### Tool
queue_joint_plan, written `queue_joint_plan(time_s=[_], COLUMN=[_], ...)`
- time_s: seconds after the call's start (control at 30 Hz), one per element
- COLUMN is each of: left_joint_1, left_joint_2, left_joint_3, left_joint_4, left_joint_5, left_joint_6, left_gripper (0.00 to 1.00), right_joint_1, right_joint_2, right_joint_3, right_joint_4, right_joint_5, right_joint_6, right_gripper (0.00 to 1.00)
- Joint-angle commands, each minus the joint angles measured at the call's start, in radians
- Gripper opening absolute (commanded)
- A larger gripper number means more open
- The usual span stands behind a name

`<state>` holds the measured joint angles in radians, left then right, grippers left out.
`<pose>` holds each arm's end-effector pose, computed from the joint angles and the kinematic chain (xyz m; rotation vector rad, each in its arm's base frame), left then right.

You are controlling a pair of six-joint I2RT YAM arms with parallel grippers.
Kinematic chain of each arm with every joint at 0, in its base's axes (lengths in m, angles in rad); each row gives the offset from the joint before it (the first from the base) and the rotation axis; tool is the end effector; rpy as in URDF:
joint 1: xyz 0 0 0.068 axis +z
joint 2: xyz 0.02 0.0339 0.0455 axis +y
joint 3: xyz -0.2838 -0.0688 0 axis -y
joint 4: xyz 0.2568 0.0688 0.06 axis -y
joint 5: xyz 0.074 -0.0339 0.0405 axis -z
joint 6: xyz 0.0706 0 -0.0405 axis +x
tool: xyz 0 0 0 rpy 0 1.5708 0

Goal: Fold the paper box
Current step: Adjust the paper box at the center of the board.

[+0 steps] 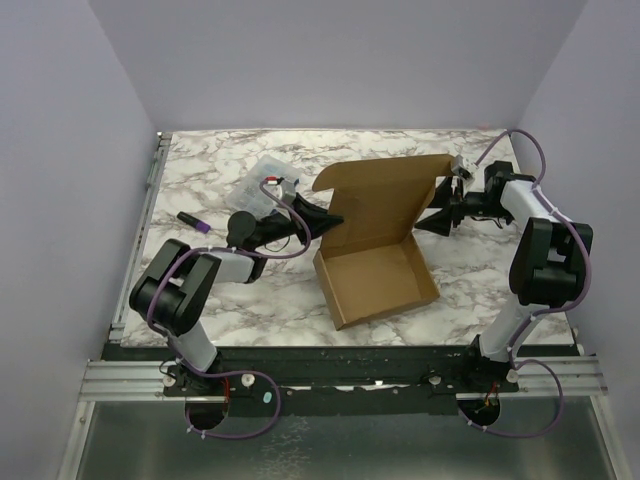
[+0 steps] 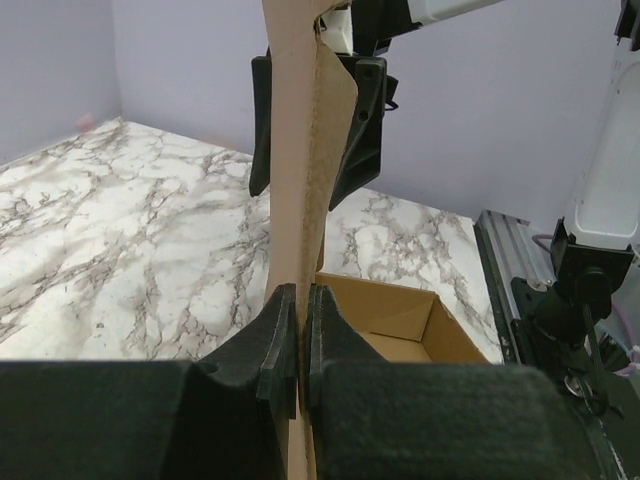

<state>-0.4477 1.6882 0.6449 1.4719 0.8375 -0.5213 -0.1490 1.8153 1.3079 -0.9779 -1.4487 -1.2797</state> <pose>0.2880 -0.1965 0.2540 0.7573 1.1841 -1.2926 0.3559 0.0174 0.2342 -1.0465 1.5193 1.1807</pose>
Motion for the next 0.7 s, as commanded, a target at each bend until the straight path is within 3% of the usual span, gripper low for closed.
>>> queue_joint_plan(time_s=[0.0, 0.67], left_joint_1=[-0.025, -0.035], left_joint_2=[-0.051, -0.060], left_joint_3=[-0.013, -0.021], left_joint_4=[0.016, -0.010], left_joint_5=[-0.033, -0.042], left_joint_6=[0.047, 0.098], left_gripper=[0.00, 0.00], right_joint_1=[0.029, 0.031], right_joint_2=[-0.024, -0.015], right_joint_3=[-0.018, -0.022], right_joint_4=[0.010, -0.019], right_joint_5=[-0.023, -0.036], right_joint_6=[0.021, 0.001], right_gripper=[0.75, 0.75])
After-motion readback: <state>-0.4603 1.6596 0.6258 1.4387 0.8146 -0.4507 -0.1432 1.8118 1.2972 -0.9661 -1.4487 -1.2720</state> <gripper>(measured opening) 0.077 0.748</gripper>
